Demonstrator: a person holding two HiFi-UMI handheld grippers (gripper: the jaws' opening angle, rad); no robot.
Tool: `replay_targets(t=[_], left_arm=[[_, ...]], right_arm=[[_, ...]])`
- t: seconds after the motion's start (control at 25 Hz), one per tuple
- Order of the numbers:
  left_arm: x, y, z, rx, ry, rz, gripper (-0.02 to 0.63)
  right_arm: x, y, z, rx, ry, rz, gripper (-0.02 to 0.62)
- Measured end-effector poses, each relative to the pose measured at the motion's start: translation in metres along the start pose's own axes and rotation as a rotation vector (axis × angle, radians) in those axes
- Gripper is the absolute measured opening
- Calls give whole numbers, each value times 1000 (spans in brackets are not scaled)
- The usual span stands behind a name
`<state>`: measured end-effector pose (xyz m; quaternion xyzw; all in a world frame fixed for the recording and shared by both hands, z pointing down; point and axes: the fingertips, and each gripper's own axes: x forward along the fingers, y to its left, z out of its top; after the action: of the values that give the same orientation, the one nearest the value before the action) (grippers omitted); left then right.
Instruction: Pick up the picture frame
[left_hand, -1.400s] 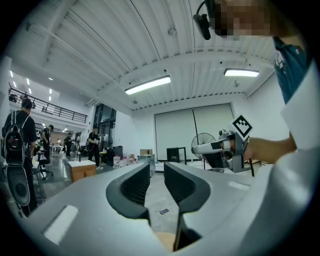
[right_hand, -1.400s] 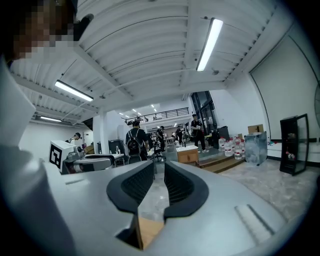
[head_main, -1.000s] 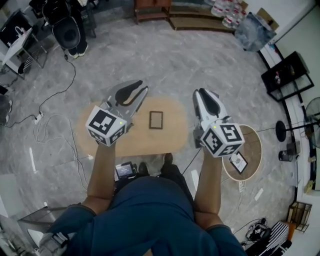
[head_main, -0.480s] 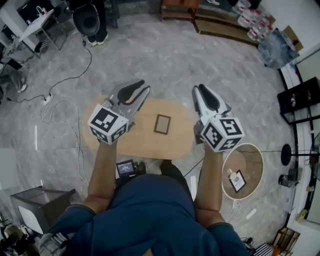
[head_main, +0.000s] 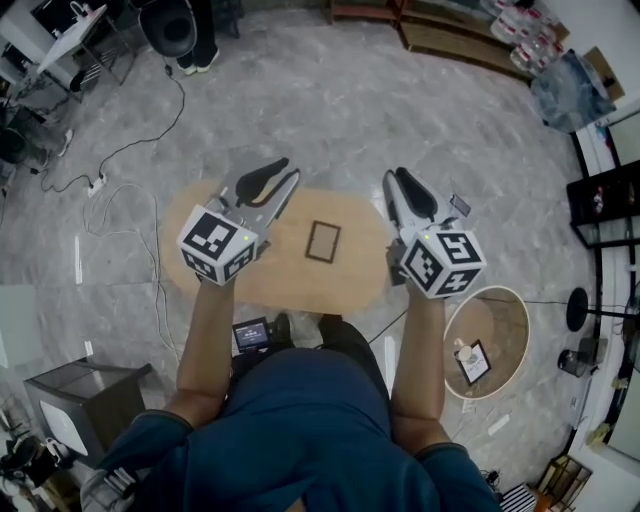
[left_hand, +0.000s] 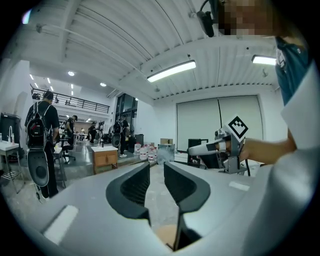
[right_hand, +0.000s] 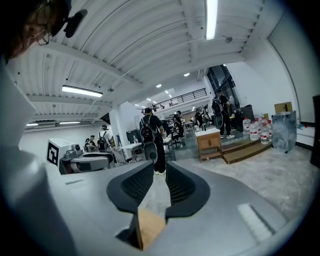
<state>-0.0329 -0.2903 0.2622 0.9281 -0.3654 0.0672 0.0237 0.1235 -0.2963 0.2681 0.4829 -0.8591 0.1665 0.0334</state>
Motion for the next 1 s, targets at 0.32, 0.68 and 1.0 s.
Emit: replay_targets(t=[0.32, 0.68, 1.0], left_arm=[[32, 15, -55, -64, 83, -12, 81], [68, 31, -136, -150, 191, -30, 81], [98, 44, -212, -221, 283, -40, 83]], right_arm=[[29, -29, -57, 70, 95, -3, 66], [61, -62, -139, 161, 216, -22, 66], [87, -91, -216, 245, 315, -38, 66]])
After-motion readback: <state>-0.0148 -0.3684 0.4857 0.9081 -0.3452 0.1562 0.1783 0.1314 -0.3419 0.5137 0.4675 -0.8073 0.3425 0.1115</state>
